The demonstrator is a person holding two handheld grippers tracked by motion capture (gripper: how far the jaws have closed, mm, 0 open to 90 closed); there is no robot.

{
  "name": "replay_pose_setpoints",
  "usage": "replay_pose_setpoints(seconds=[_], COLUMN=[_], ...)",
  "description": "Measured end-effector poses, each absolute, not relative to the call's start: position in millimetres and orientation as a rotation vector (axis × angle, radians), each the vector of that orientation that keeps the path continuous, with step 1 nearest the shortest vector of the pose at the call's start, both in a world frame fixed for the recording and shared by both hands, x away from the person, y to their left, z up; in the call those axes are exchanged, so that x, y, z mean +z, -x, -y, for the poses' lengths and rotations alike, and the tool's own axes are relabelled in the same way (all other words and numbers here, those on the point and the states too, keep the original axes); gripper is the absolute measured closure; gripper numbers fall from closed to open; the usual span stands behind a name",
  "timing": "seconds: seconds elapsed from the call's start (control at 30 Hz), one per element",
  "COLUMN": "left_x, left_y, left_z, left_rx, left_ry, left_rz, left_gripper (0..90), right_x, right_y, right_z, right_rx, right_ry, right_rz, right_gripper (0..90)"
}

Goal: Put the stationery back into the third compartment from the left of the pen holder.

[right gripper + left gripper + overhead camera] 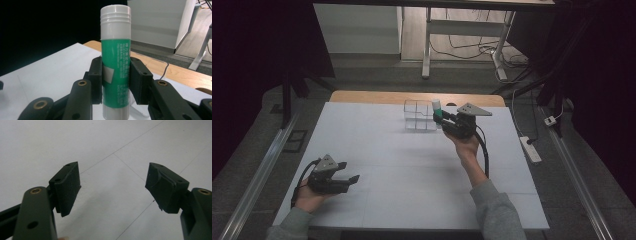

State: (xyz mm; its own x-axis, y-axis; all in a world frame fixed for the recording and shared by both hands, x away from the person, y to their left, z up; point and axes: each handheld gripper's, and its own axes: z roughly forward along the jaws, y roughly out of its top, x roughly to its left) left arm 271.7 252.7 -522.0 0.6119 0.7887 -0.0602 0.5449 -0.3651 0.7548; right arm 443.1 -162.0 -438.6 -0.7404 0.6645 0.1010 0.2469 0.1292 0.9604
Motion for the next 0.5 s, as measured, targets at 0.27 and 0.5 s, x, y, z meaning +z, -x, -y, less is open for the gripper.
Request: replay_pose_setpoints(seconds=[0.27, 0.5], left_x=[-522, -523], left_y=[-272, -272], left_z=[-252, -253], left_rx=[0.402, 0.402], left_ry=[-2.07, -2.076], left_rz=[-1.045, -1.043], left_gripper=[27.3, 27.2], right_x=[-442, -443], right_y=[-465, -489], right_z=[158, 149], right_rx=[1.654, 1.661], right_ry=[-0.943, -0.978], right_rz=[-2.036, -2.005], right_gripper=[65.1, 65.1])
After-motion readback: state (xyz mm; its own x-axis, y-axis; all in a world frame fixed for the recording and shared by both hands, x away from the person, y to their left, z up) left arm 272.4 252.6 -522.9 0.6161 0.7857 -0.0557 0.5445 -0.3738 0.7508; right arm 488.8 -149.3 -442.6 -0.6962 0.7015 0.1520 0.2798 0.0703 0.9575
